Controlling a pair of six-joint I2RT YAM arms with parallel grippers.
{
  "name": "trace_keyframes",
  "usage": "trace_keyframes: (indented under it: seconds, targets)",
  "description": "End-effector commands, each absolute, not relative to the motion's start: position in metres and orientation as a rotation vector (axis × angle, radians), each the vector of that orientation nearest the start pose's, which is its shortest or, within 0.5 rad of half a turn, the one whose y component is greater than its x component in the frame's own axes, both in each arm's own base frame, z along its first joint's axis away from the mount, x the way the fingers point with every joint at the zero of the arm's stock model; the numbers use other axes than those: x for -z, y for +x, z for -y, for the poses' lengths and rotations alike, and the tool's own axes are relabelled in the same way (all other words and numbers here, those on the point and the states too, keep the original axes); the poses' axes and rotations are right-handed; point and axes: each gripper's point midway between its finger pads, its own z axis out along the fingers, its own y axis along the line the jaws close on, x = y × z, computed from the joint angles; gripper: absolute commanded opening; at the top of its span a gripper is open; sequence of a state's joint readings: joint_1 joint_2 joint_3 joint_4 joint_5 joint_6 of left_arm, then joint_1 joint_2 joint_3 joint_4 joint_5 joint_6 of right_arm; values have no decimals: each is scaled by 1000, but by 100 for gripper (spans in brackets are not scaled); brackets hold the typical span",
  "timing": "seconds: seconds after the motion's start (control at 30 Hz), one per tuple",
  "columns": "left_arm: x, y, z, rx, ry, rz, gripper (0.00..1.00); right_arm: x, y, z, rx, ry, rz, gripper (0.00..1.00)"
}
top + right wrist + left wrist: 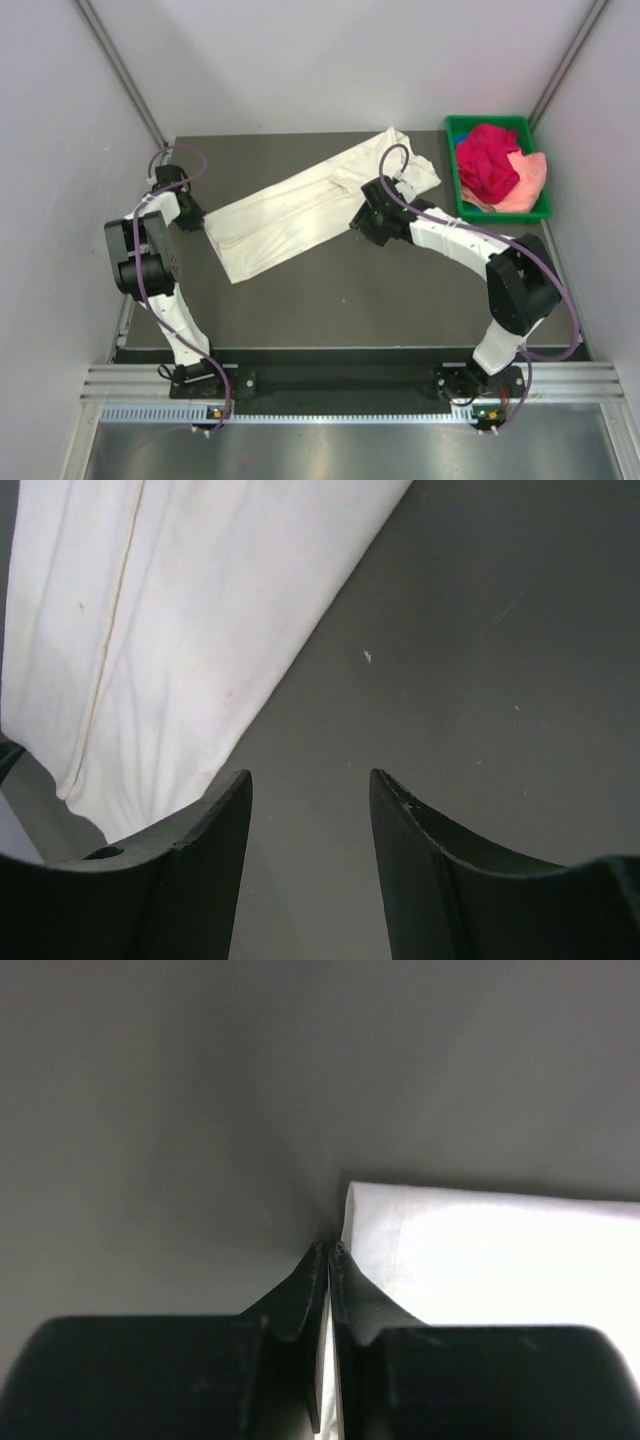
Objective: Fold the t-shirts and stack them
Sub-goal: Fold the tshirt
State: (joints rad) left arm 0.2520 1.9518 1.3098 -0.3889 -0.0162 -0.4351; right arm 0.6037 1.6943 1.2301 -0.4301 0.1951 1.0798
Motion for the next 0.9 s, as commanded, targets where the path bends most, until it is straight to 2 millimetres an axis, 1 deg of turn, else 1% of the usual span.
trace_keyframes:
  seconds: [0.0, 0.07, 0.1, 0.13, 0.17, 0.3, 0.37, 0.4, 0.43, 0.47, 0.5, 0.53, 0.57, 0.6, 0.63, 0.67, 0.7, 0.8, 0.87]
  targets:
    - [-10, 432, -100, 20, -898, -2501, 1, -123, 382, -241, -507, 859, -2265, 51]
    - [-7, 429, -99, 16, -911, -2511, 0, -127, 383, -235, -490, 826, -2264, 51]
    - [-7, 429, -100, 10, -921, -2510, 0, -127, 384, -227, -472, 834, -2257, 51]
    - [-7, 427, -102, -9, -929, -2513, 0, -126, 382, -222, -461, 835, -2254, 51]
    - [-7, 424, -105, -38, -942, -2517, 0, -134, 382, -217, -465, 822, -2236, 51]
    - [-9, 415, -113, -112, -981, -2512, 0, -138, 381, -199, -426, 798, -2220, 51]
    - [-12, 412, -114, -130, -994, -2504, 0, -140, 381, -193, -419, 788, -2219, 52]
    - [-24, 415, -114, -116, -1003, -2463, 0, -140, 380, -193, -424, 784, -2223, 52]
    - [-30, 417, -112, -95, -996, -2438, 0, -139, 379, -192, -424, 779, -2226, 52]
    - [-38, 420, -111, -74, -990, -2410, 4, -138, 379, -192, -420, 766, -2230, 52]
    - [-50, 419, -108, -45, -966, -2380, 10, -139, 379, -190, -419, 766, -2227, 52]
    - [-59, 429, -101, 33, -922, -2344, 19, -138, 379, -190, -417, 762, -2232, 52]
    - [-63, 431, -96, 65, -897, -2334, 30, -138, 380, -189, -412, 757, -2232, 52]
    - [-67, 433, -95, 79, -866, -2328, 36, -137, 380, -189, -412, 756, -2233, 52]
    - [-71, 438, -82, 177, -824, -2332, 39, -135, 380, -188, -407, 752, -2238, 52]
    - [-70, 441, -76, 221, -797, -2341, 40, -134, 380, -189, -405, 746, -2245, 52]
    - [-66, 442, -73, 252, -791, -2356, 41, -134, 381, -189, -411, 745, -2245, 52]
    - [-60, 440, -68, 285, -799, -2374, 44, -131, 384, -191, -423, 741, -2253, 52]
    - [-59, 441, -70, 277, -793, -2361, 45, -129, 386, -192, -433, 737, -2258, 52]
